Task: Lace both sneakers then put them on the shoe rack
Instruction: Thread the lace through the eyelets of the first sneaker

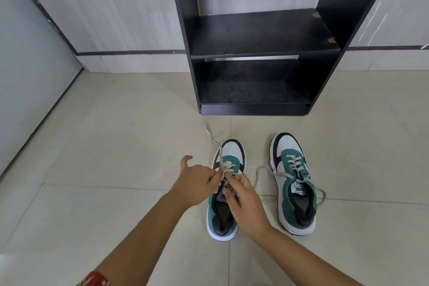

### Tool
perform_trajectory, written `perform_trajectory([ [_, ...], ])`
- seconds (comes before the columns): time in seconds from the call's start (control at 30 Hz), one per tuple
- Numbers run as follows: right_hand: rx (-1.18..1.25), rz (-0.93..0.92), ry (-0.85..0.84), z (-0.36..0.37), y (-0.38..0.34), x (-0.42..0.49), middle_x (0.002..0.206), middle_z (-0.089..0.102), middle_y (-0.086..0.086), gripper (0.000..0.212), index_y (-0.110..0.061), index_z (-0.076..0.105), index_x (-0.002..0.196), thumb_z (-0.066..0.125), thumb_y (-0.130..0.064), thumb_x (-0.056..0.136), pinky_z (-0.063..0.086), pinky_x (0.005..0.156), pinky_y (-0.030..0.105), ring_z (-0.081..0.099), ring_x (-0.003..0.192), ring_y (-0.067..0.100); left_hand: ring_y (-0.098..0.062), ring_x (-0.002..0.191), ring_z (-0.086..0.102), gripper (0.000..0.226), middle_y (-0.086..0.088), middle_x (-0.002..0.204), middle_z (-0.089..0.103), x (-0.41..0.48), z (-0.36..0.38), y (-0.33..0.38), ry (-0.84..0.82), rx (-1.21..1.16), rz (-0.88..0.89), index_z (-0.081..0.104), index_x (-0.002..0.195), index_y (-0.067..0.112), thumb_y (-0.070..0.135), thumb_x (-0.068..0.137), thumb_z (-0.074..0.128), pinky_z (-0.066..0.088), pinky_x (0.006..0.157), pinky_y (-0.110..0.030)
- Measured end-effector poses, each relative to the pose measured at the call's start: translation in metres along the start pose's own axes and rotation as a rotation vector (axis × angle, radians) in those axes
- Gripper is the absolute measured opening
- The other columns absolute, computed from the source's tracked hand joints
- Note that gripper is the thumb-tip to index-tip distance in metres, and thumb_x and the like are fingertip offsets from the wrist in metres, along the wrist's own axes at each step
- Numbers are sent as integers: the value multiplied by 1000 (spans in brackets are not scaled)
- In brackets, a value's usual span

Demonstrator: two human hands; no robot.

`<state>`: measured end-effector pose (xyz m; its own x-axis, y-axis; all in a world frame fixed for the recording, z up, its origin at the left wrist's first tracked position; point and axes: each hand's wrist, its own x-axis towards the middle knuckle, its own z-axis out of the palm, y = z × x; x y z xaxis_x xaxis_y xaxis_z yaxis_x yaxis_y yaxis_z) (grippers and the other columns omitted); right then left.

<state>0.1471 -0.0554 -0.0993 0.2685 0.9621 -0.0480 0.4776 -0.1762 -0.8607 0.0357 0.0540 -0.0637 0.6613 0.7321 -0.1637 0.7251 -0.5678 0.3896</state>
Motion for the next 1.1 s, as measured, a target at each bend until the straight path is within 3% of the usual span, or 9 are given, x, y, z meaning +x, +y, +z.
perform_trajectory([
  [0.17, 79, 38, 50, -5, 1, 12, 94, 50, -13, 2, -22, 65, 87, 65, -23, 85, 47, 84, 19, 57, 91, 10, -13, 75, 49, 59, 2, 58, 50, -7, -7, 4, 83, 88, 73, 53, 60, 11, 42, 82, 9, 4, 113, -45],
  [0.27, 191, 81, 93, -17, -3, 15, 107, 50, -12, 10, -12, 64, 74, 66, -17, 82, 37, 93, 13, 50, 108, 4, -10, 74, 45, 50, 7, 52, 39, -11, -7, -1, 166, 90, 61, 44, 55, 18, 46, 85, 15, 2, 113, -45],
  [0.37, 376, 163, 159, -51, -15, 19, 99, 65, 0, 22, 7, 65, 73, 60, -10, 88, 43, 83, 13, 60, 91, 3, -8, 67, 48, 49, 8, 48, 37, -15, -9, -12, 341, 34, 8, 36, 50, 20, 48, 89, 27, 2, 113, -43],
  [0.53, 381, 181, 213, -103, -21, 23, 48, 47, 0, 39, -6, 45, 54, 61, -17, 88, 41, 52, 17, 48, 45, 12, -17, 47, 40, 52, 7, 42, 29, -13, -17, -20, 456, -352, -165, 26, 46, 21, 36, 89, 52, 10, 113, -29],
  [0.67, 148, 201, 202, -118, -16, 21, 51, 42, 4, 37, -5, 52, 56, 69, -27, 80, 34, 59, 28, 36, 52, 17, -12, 49, 34, 46, -11, 49, 43, -13, -21, -29, 524, -916, -342, 37, 52, -5, 15, 89, 58, 41, 83, -37],
  [0.77, 91, 236, 216, -117, -14, 17, 43, 39, -8, 32, -9, 56, 55, 72, -26, 77, 34, 58, 29, 37, 50, 17, -18, 51, 42, 44, -9, 46, 43, -15, -20, -34, 468, -1169, -417, 38, 50, 7, 14, 88, 60, 45, 64, -29],
  [0.83, 1, 254, 222, -112, -13, 16, 43, 40, -8, 30, -14, 56, 56, 72, -29, 76, 33, 54, 27, 39, 49, 16, -21, 47, 39, 40, -7, 47, 34, -15, -16, -36, 434, -1070, -485, 40, 53, 10, 17, 87, 61, 55, 61, -35],
  [0.97, -700, 297, -120, -104, -12, 13, 82, 64, -3, 10, -23, 60, 80, 61, -33, 81, 40, 59, 27, 60, 80, 19, -20, 72, 61, 11, 4, 75, 63, -19, -5, -47, 99, -157, -554, 61, 80, 19, 29, 81, 58, 45, 65, -28],
  [1.1, -732, 185, -242, -80, -5, 18, 121, 58, 4, 32, -19, 58, 118, 49, -28, 89, 48, 86, 36, 56, 110, 26, -13, 117, 53, 36, 4, 128, 56, -16, 15, -44, -14, -340, -244, 56, 124, 27, 17, 89, 53, 38, 99, -28],
])
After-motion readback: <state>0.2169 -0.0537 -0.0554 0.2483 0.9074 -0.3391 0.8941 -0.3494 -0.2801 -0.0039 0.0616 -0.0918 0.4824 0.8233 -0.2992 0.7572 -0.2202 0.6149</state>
